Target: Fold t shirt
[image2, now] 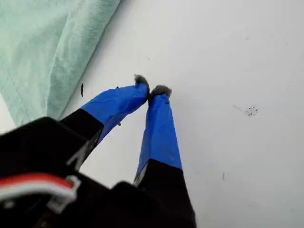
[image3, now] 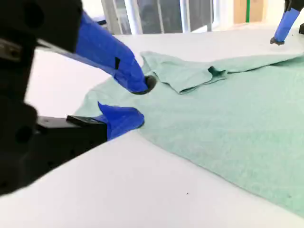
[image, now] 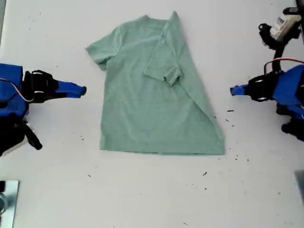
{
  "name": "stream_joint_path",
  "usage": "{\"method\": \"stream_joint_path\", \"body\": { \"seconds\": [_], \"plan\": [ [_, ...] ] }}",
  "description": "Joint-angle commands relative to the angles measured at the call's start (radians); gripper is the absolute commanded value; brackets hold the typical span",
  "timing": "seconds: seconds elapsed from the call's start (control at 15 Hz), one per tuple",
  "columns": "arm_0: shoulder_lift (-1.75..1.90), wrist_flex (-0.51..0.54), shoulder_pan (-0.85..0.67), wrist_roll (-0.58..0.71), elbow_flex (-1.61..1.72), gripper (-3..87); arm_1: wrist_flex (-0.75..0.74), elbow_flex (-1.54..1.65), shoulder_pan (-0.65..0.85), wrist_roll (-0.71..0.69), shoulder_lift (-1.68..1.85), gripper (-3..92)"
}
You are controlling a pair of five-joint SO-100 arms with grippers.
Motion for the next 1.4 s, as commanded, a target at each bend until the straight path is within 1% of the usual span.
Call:
{"method": "stream_joint_path", "body": {
  "seconds": [0.0,0.33,0.4,0.47,0.53,0.6,0.67,0.73,0.8,0.87,0.93,1.0,1.07,1.13,1.2,1.27,1.33],
  "plan": [
    [0.006,0.002,-0.008,0.011,0.006,7.8,-0.014,0.061,0.002,-0.012,0.006,3.5],
    [0.006,0.003,-0.009,0.005,0.005,7.8,-0.014,0.061,0.003,-0.012,0.006,3.5],
    [0.006,0.003,-0.018,0.011,0.003,4.8,-0.014,0.061,0.008,-0.012,0.006,3.5],
    [0.006,0.003,-0.025,0.011,0.005,0.1,-0.014,0.061,0.048,0.018,0.006,3.5],
    [0.006,0.003,-0.026,0.02,0.003,1.1,-0.014,0.061,0.075,0.216,0.006,4.0],
    [0.006,0.002,-0.021,0.058,-0.006,-0.1,-0.014,0.061,0.067,0.314,0.006,4.5],
    [0.006,0.003,-0.018,0.043,-0.005,-0.1,-0.011,0.058,0.066,0.407,0.006,4.6],
    [0.006,0.003,0.041,-0.002,-0.008,-0.1,0.002,0.054,0.066,0.541,0.006,4.8],
    [0.008,0.009,0.078,0.006,-0.017,-0.1,0.003,0.054,0.054,0.552,0.006,2.2],
    [0.008,0.011,0.058,0.015,-0.072,-0.2,0.005,0.052,0.014,0.515,0.006,2.2],
    [-0.005,0.034,0.074,-0.014,-0.16,-0.2,0.003,0.049,-0.02,0.436,0.008,2.2],
    [-0.1,0.038,0.075,-0.038,-0.27,-0.2,0.0,0.052,-0.012,0.434,0.008,2.2],
    [-0.291,0.041,0.071,-0.038,-0.42,-0.2,0.0,0.052,-0.012,0.433,0.008,2.3],
    [-0.491,0.067,0.051,-0.014,-0.591,-0.2,0.0,0.052,-0.009,0.439,0.008,2.3],
    [-0.724,0.156,-0.002,0.052,-0.805,-0.2,0.0,0.052,-0.005,0.439,0.008,2.3],
    [-0.946,0.278,-0.087,0.152,-1.017,-0.2,0.0,0.052,-0.006,0.439,0.008,2.3],
    [-1.104,0.357,-0.183,0.255,-1.181,-0.2,0.0,0.052,-0.012,0.434,0.008,2.3]
  ]
}}
